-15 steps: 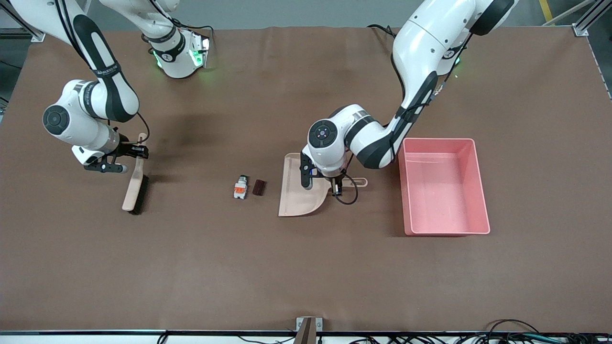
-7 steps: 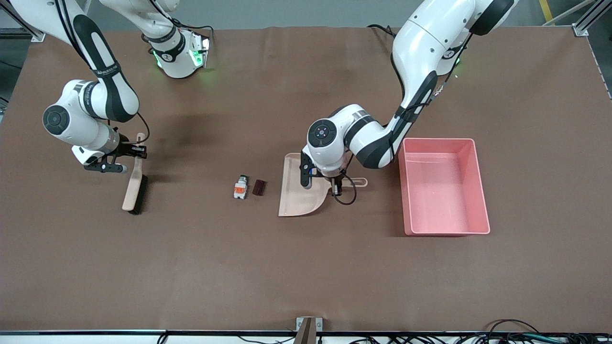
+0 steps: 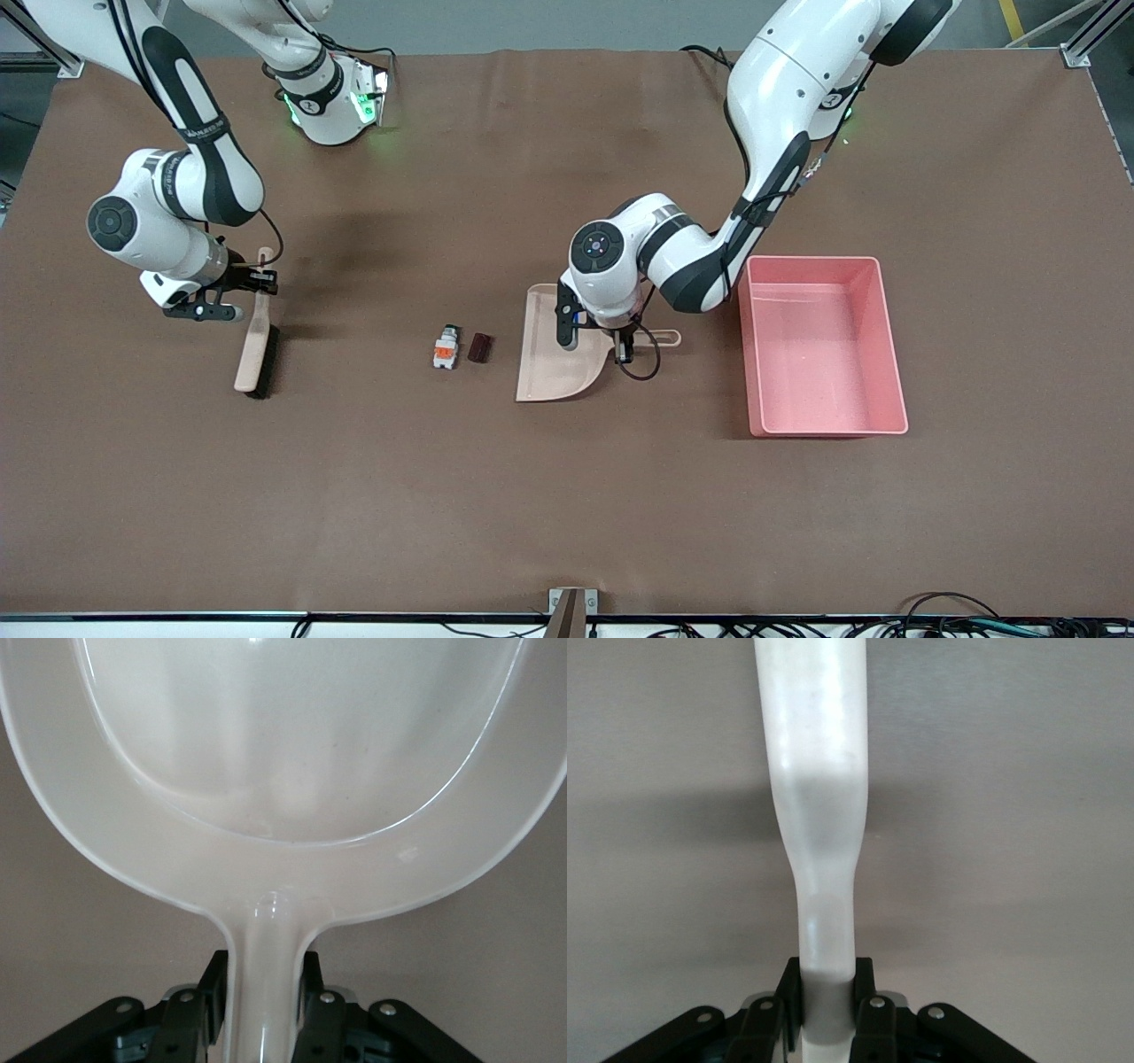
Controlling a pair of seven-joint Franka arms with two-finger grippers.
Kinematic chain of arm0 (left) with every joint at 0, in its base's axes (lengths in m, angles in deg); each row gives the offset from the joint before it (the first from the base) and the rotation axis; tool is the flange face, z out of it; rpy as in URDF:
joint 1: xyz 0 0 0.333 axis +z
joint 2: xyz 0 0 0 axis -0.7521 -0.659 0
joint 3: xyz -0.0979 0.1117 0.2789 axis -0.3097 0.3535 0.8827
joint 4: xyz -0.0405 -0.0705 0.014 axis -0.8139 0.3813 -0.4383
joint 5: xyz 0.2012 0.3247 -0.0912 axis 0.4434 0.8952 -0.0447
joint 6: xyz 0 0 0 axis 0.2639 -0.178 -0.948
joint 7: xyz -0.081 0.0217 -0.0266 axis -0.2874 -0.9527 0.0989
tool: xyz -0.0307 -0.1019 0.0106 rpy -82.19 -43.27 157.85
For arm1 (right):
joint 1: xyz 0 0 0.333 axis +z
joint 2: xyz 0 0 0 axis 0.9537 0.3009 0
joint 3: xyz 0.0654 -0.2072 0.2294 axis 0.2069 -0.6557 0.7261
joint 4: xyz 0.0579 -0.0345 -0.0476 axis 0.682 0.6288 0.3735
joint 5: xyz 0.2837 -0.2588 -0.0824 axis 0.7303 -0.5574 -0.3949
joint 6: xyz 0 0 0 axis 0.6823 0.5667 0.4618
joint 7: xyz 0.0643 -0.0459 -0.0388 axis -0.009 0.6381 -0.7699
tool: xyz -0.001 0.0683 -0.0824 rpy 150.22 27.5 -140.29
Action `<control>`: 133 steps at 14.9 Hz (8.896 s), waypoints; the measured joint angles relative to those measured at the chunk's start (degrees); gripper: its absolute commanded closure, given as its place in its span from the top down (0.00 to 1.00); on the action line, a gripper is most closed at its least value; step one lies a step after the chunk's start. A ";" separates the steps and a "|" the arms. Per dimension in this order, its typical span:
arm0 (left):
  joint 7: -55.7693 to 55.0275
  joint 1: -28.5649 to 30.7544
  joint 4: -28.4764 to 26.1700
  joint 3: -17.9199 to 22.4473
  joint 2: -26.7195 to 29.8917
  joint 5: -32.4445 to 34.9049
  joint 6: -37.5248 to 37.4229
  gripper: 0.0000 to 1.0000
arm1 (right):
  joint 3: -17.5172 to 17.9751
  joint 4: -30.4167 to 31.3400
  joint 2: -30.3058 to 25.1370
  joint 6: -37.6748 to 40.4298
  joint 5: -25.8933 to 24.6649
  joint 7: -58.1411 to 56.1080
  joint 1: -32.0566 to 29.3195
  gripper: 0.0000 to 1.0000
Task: Clean e-waste and dump in bin
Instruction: 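Lift the brush with the right gripper toward the capacitor and switch, then sweep the capacitor and switch into the dustpan with the right gripper, then lift the dustpan with the left gripper while the right gripper withdraws the brush, then carry the dustpan over the pink bin with the left gripper, then tilt the dustpan into the bin while the right gripper sets down the brush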
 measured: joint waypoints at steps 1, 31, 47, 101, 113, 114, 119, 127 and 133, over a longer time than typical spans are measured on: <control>0.01 0.00 0.00 0.00 0.00 0.00 0.00 0.38 | 0.09 0.00 0.00 0.00 0.42 0.23 0.78 0.00; 0.15 0.04 0.10 0.13 -0.03 0.00 0.00 0.31 | 0.55 -23.51 13.76 -0.73 19.54 51.02 52.35 0.00; -1.09 1.16 1.54 0.50 -0.73 0.07 0.03 0.19 | -0.16 -37.23 21.36 9.24 17.93 55.38 56.39 0.00; 33.62 53.69 -25.55 -12.04 30.16 1.87 -4.64 0.10 | -1.65 8.03 -7.11 3.39 4.89 -4.02 -0.68 0.02; 34.44 55.05 -28.69 -12.17 31.83 13.30 -5.05 0.10 | -1.59 7.32 -5.12 3.46 4.89 -3.72 -0.68 0.47; 34.93 55.03 -28.71 -12.19 32.17 13.72 -5.16 0.10 | -1.57 7.30 -5.06 3.46 4.89 -3.72 -0.68 0.53; 35.48 54.88 -28.71 -12.26 32.75 18.12 -5.38 0.10 | -1.48 7.21 -4.87 3.46 4.89 -3.71 -0.68 0.86; 35.47 54.46 -27.67 -12.27 32.73 24.06 -7.39 0.10 | -1.50 2.14 -5.45 6.22 4.89 -4.38 -1.86 1.00; 35.01 51.51 -25.04 -12.29 31.92 25.76 -11.64 0.10 | -1.59 -24.63 -8.17 36.00 5.01 -9.43 -6.71 0.99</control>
